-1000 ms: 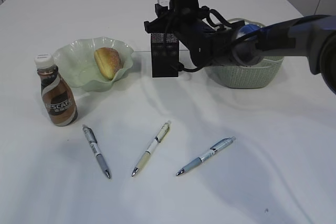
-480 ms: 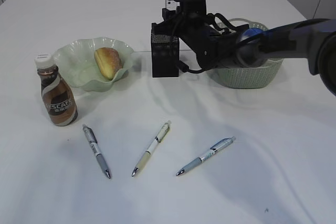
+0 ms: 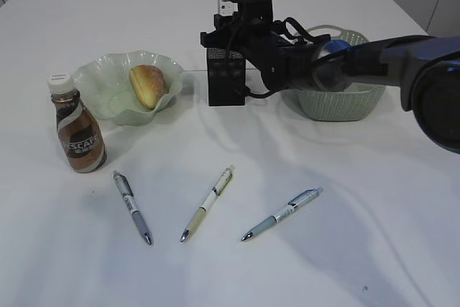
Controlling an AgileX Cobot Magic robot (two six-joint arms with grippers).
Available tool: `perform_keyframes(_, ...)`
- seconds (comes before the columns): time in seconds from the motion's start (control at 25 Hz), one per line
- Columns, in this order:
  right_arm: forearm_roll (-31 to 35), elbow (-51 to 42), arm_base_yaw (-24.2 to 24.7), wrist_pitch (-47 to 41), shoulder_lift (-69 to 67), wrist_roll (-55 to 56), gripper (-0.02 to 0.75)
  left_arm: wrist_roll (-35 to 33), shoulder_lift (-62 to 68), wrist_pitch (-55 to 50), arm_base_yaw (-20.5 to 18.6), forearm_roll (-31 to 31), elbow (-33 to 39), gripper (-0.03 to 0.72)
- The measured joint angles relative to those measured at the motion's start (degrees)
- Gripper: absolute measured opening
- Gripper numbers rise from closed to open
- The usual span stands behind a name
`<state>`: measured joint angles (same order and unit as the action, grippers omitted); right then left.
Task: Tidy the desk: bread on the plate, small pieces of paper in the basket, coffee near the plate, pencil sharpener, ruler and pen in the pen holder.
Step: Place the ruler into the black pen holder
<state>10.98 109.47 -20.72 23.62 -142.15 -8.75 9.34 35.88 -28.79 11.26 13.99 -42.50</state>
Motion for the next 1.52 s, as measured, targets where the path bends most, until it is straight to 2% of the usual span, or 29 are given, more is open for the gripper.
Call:
perform_keyframes(0.8,-2.0,0.9,0.0,-4.3,-0.8,0.4,0.302,0.0,0.0,0.5,0.0,0.0,0.0,0.34)
perform_keyframes(1.04,-2.2,4.5,0.0,-10.5,-0.8,0.5,0.313,0.0,0.0,0.5,0.0,0.0,0.0,0.34)
perform_keyframes(1.52,-2.3,6.4,0.0,-15.4,-0.8,0.5,0.321,0.0,0.0,0.9,0.0,0.2,0.0,0.34)
